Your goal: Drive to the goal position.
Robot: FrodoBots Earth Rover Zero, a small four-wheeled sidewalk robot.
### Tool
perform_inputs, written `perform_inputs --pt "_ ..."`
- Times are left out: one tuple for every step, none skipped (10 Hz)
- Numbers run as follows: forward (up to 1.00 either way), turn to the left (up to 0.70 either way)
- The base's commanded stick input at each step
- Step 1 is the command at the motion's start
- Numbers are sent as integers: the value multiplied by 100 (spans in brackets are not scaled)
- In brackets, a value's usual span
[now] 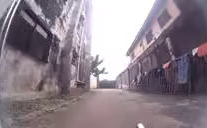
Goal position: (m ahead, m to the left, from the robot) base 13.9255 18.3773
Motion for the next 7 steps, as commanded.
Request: perform_inputs --pt "100 -40" --pt "100 -40" --pt "100 -27" --pt "100 -13" --pt "100 -4" --pt "100 0" --pt "100 0"
